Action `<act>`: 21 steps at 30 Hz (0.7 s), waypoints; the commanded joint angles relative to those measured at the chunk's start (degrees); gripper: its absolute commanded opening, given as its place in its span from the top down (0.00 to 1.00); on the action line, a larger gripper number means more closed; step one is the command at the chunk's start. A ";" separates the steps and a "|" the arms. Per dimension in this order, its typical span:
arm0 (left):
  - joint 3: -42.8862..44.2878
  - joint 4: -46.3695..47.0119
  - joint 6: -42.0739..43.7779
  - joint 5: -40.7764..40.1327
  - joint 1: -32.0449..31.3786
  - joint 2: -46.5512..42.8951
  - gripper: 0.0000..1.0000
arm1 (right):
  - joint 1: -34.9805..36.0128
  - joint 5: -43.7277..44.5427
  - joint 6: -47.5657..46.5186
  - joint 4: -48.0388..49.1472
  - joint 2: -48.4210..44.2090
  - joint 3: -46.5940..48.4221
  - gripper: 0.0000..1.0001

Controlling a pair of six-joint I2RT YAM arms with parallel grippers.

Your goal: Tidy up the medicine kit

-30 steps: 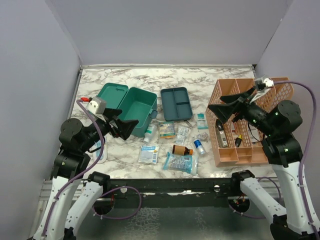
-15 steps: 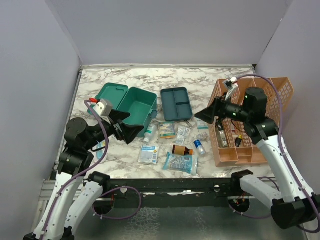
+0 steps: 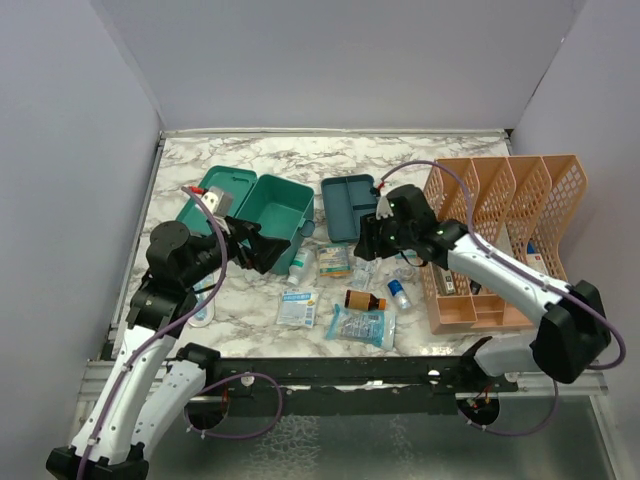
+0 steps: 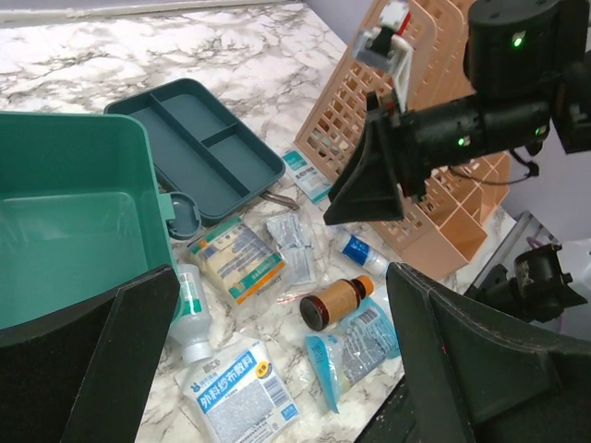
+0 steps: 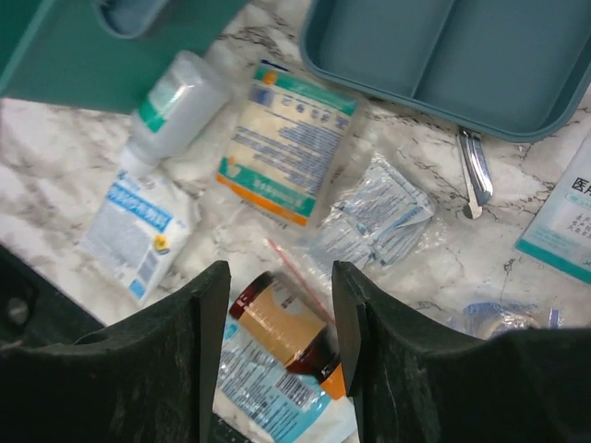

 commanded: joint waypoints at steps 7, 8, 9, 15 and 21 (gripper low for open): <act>-0.61 4.85 -0.77 -5.15 -0.21 3.43 0.01 | 3.27 21.09 0.67 11.45 17.51 0.93 0.62; -0.63 5.24 -0.67 -5.38 -0.21 3.75 0.01 | 3.27 21.26 0.71 12.81 19.13 1.31 0.62; -0.68 5.69 -0.64 -5.82 -0.26 4.17 0.01 | 3.25 21.90 0.98 13.50 21.20 2.13 0.62; -0.89 8.76 0.02 -8.72 -0.21 6.46 0.01 | 3.27 26.48 1.26 14.44 30.47 9.97 0.65; -0.88 11.54 2.03 -9.47 -0.21 8.80 0.01 | 3.27 27.29 0.58 13.42 33.71 15.44 0.59</act>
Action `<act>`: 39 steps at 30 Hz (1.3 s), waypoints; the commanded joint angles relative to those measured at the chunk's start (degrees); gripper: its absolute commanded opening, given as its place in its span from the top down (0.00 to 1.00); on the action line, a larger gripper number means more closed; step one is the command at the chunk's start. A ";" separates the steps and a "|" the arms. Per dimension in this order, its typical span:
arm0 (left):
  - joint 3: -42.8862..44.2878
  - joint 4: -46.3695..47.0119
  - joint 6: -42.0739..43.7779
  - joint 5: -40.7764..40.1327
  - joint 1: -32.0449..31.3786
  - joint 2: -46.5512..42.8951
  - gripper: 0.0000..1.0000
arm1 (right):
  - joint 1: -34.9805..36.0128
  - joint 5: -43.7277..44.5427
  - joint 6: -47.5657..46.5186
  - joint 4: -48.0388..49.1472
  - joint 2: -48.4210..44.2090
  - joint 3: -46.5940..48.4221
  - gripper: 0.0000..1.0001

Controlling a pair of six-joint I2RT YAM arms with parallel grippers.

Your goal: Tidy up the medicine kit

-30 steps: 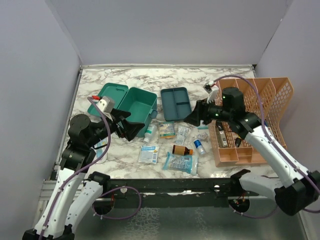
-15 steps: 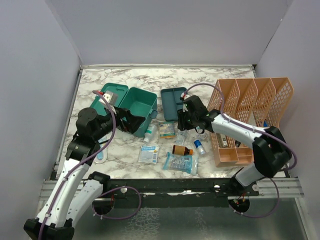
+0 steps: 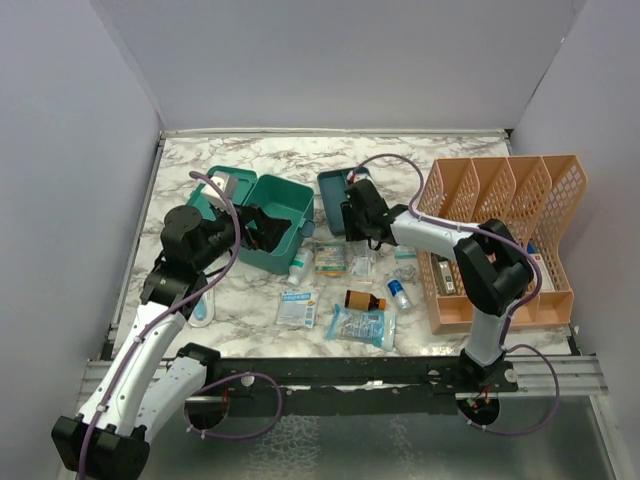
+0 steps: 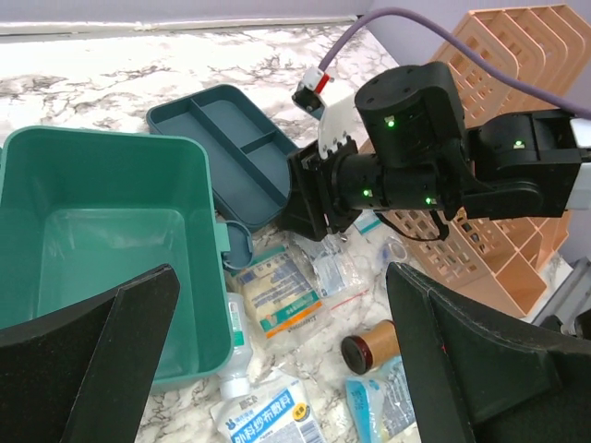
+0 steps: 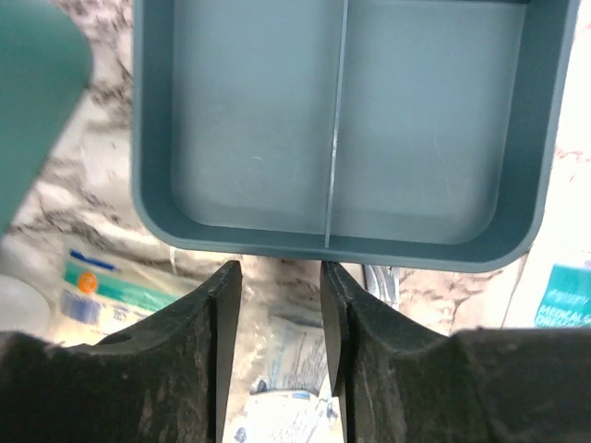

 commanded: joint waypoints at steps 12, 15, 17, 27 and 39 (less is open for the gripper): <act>1.28 4.19 4.10 -3.07 -0.19 6.50 0.01 | 0.24 3.94 -0.45 0.67 8.10 10.28 0.46; 1.07 4.83 4.24 -2.98 -0.19 6.81 0.01 | 0.21 3.22 -0.42 0.22 8.10 10.69 0.44; 0.79 5.33 4.20 -3.00 -0.19 7.11 0.01 | 0.21 2.88 -0.83 0.17 7.90 10.42 0.39; 0.97 6.72 4.20 -2.75 -0.20 10.15 0.01 | -0.45 3.51 -2.59 1.04 11.08 12.85 0.25; 1.07 6.77 3.20 -4.46 -0.20 11.51 0.01 | -0.80 6.73 2.66 -0.58 13.50 18.95 0.34</act>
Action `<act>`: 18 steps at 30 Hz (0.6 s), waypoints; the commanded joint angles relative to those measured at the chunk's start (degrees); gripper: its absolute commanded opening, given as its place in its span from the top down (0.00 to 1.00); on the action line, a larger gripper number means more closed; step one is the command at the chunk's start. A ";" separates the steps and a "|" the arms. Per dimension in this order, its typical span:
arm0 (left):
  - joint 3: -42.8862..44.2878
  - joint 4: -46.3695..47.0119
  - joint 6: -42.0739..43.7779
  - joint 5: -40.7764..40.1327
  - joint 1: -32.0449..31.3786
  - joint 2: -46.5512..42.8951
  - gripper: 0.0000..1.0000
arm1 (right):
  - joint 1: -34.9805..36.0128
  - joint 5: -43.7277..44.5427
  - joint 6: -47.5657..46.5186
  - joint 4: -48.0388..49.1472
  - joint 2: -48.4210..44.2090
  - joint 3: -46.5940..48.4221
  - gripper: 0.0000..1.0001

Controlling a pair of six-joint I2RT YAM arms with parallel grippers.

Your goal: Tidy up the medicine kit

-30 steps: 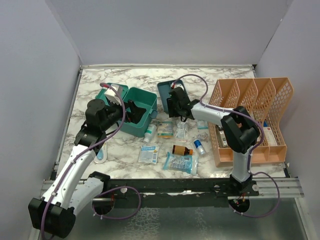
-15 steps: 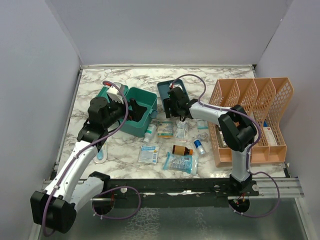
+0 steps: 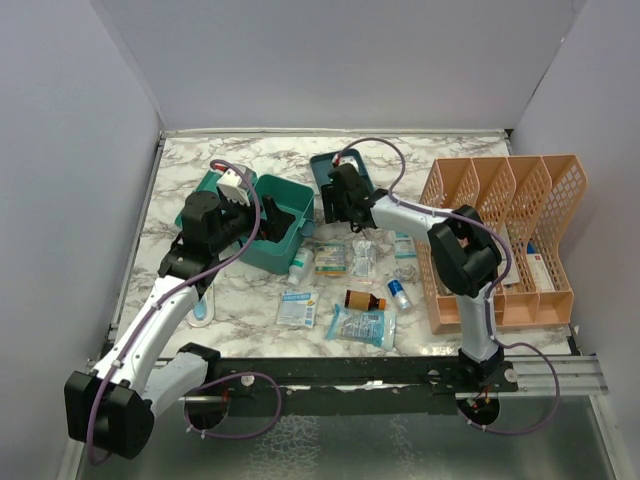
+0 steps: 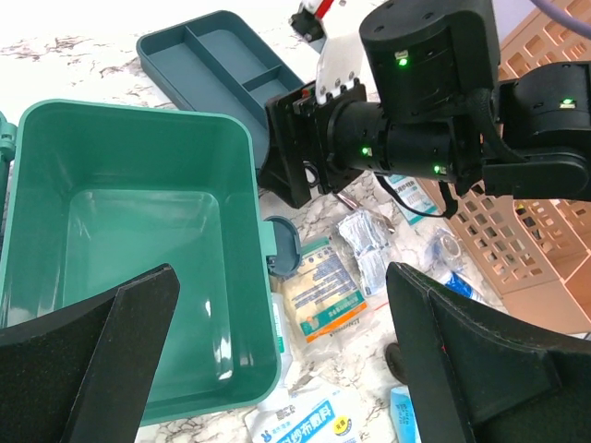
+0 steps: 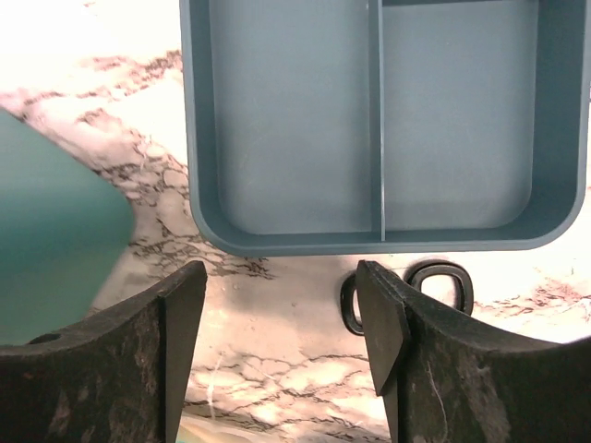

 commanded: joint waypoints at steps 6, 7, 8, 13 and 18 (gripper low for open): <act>1.79 1.09 -0.77 -2.42 -0.19 1.30 0.02 | -1.33 -0.56 4.42 -2.56 -1.20 1.72 0.40; 1.90 0.89 -0.82 -2.41 -0.19 1.27 0.02 | -1.33 -2.02 3.52 -2.96 -2.31 1.01 0.40; 1.95 0.66 -0.78 -2.48 -0.22 1.24 0.02 | -1.33 -3.21 2.67 -3.50 -3.82 0.05 0.40; 1.83 0.25 -1.55 -2.42 -0.20 1.35 0.02 | -1.33 -8.66 -1.57 -6.91 -13.32 -7.72 0.40; 3.70 -2.84 -4.76 -4.67 -0.24 3.48 0.01 | -1.33 -12.69 -1.37 -11.26 -21.04 -15.10 0.39</act>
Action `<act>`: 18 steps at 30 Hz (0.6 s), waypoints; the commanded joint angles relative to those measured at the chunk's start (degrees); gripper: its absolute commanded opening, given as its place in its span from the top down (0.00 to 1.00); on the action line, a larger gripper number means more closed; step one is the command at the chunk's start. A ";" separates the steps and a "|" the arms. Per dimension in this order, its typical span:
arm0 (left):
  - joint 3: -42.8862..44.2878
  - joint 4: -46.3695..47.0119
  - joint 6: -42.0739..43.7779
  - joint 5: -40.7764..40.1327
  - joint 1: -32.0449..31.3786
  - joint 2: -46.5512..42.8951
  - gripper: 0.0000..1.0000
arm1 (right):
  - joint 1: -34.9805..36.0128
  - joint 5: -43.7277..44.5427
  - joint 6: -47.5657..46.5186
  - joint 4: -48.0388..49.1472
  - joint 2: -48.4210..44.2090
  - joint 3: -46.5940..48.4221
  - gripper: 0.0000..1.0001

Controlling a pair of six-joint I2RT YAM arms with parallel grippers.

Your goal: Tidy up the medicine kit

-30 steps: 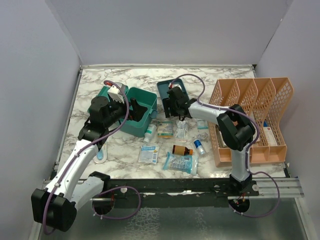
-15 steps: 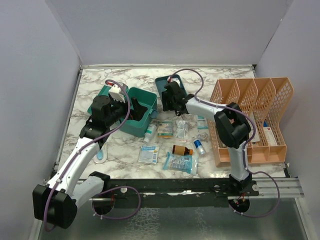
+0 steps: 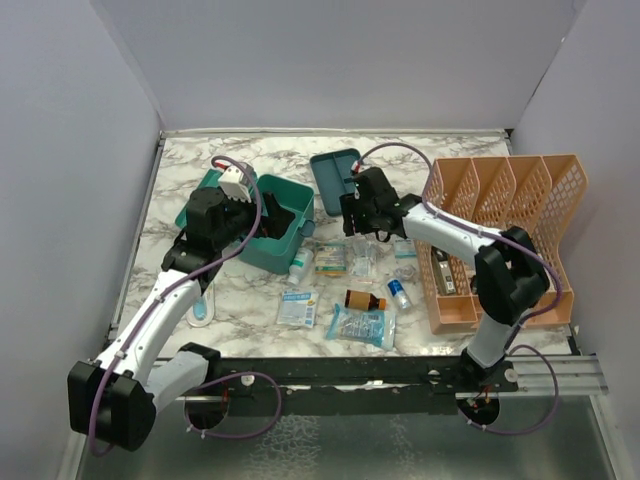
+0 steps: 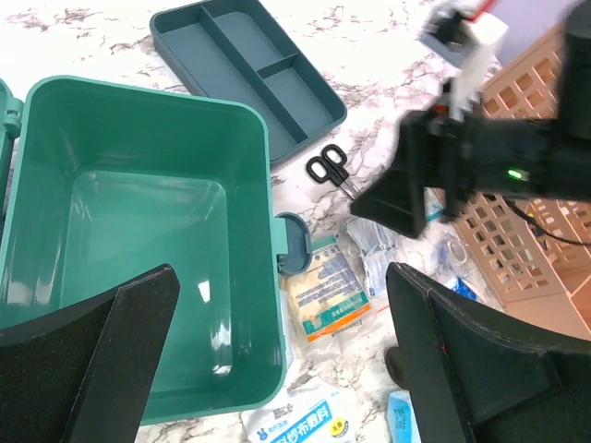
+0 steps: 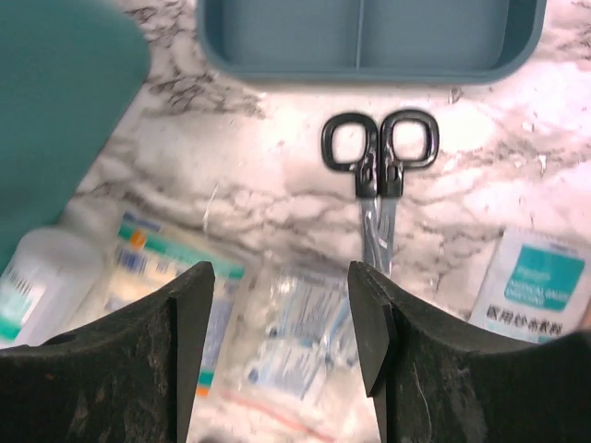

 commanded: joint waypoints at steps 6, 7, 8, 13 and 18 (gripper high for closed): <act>4.00 -5.52 -7.67 -4.71 -0.19 2.62 0.01 | 0.11 -15.72 3.67 -2.06 -11.15 -12.27 0.42; 3.51 -5.11 -7.97 -4.67 -0.19 2.23 0.01 | 0.11 -16.83 4.41 -1.57 -11.43 -13.10 0.43; 2.97 -4.64 -8.03 -4.38 -0.20 1.82 0.01 | 0.11 -17.86 4.88 -1.28 -11.65 -13.69 0.44; 0.92 -2.54 -4.66 0.75 -0.20 0.37 0.01 | 0.20 -19.47 2.51 -4.07 -14.25 -15.31 0.47; 0.88 -0.07 -3.50 13.93 -0.56 1.64 0.05 | 0.17 -18.42 1.34 -8.65 -20.63 -17.92 0.46</act>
